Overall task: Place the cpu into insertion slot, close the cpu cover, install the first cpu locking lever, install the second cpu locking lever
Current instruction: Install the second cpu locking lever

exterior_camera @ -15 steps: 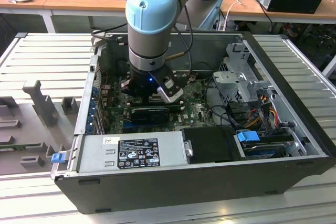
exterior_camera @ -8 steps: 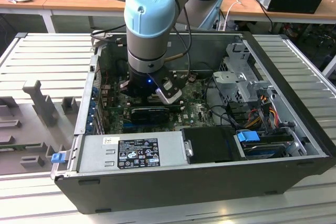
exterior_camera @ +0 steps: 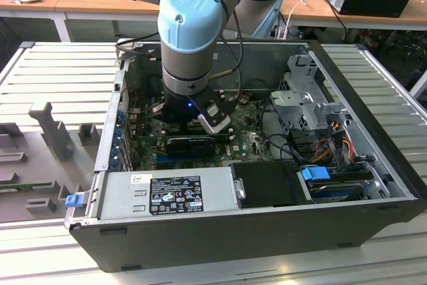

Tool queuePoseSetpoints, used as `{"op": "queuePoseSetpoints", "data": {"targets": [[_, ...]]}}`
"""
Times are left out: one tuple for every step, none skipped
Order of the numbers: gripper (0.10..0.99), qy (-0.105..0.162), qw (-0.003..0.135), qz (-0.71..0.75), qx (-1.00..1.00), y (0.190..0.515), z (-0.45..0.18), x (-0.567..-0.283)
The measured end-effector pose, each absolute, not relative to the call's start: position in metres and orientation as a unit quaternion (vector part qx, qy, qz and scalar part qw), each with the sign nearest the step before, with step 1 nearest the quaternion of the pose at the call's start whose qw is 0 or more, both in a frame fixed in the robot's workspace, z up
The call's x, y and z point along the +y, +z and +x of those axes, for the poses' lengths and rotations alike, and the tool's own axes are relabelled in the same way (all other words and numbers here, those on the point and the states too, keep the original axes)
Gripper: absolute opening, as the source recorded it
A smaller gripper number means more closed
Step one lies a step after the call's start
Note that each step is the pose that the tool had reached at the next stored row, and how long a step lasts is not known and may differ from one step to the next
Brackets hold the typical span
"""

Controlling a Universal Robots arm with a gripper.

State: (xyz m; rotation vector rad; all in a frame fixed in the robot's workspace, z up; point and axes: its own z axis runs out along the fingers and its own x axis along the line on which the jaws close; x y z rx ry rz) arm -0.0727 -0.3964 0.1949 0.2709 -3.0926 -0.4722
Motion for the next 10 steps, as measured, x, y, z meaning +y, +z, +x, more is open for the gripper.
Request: {"op": "queuePoseSetpoints", "data": {"targets": [[0.106, -0.15, 0.001, 0.086, -0.985, 0.195, -0.073, -0.396], [0.106, -0.15, 0.001, 0.086, -0.985, 0.197, -0.073, -0.396], [0.106, -0.15, 0.001, 0.086, -0.985, 0.204, -0.073, -0.396], [0.106, -0.15, 0.001, 0.086, -0.985, 0.209, -0.073, -0.396], [0.106, -0.15, 0.001, 0.086, -0.985, 0.212, -0.073, -0.396], [0.106, -0.15, 0.001, 0.086, -0.985, 0.214, -0.073, -0.396], [0.106, -0.15, 0.001, 0.086, -0.985, 0.217, -0.073, -0.396], [0.106, -0.15, 0.001, 0.086, -0.985, 0.222, -0.073, -0.396], [0.106, -0.15, 0.001, 0.086, -0.985, 0.225, -0.073, -0.396], [0.106, -0.15, 0.001, 0.086, -0.985, 0.23, -0.073, -0.396]]}}
